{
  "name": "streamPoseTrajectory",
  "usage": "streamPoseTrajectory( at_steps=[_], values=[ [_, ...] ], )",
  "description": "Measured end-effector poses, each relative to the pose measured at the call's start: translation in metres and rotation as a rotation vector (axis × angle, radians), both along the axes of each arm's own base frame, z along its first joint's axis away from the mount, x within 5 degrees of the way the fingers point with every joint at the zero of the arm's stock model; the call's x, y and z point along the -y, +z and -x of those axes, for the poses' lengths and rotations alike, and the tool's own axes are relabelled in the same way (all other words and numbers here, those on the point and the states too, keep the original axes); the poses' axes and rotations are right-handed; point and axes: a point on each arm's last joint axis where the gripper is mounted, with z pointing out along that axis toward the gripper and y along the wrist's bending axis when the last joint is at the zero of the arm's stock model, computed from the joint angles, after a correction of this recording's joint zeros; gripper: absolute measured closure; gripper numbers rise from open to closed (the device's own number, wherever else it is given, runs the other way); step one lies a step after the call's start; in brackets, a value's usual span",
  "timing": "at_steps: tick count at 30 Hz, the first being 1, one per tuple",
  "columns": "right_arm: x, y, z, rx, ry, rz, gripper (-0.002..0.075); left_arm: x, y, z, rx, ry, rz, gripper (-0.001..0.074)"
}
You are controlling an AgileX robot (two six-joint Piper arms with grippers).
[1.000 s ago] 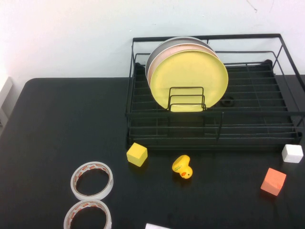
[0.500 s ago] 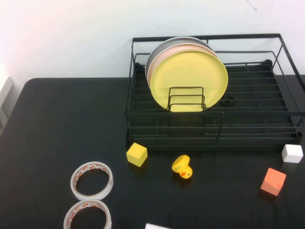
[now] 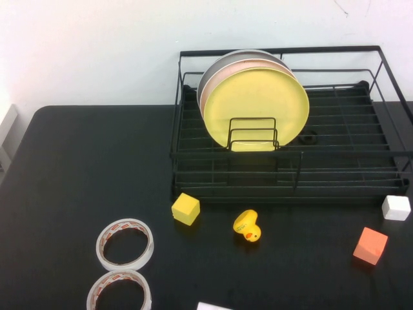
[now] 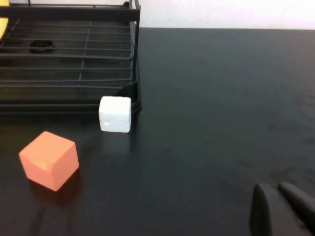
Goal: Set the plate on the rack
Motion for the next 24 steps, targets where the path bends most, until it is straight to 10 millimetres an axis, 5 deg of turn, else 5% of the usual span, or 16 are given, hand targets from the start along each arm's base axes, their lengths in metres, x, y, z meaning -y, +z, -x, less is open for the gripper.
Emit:
streamPoseTrajectory(
  at_steps=[5,11,16,24],
  values=[
    [0.0,0.0,0.0,-0.001,0.0,0.0,0.0714,-0.006,-0.008,-0.01,0.133,0.151,0.102,0.0736],
    [0.0,0.0,0.0,-0.001,0.0,0.0,0.0714,-0.02,-0.041,-0.015,0.39,0.381,0.155,0.0736],
    [0.0,0.0,0.0,-0.001,0.0,0.0,0.0715,-0.027,-0.072,-0.018,0.353,0.493,0.073,0.0736],
    [0.0,0.0,0.0,-0.001,0.0,0.0,0.0715,-0.029,-0.082,-0.016,0.285,0.478,-0.082,0.0736]
  ],
)
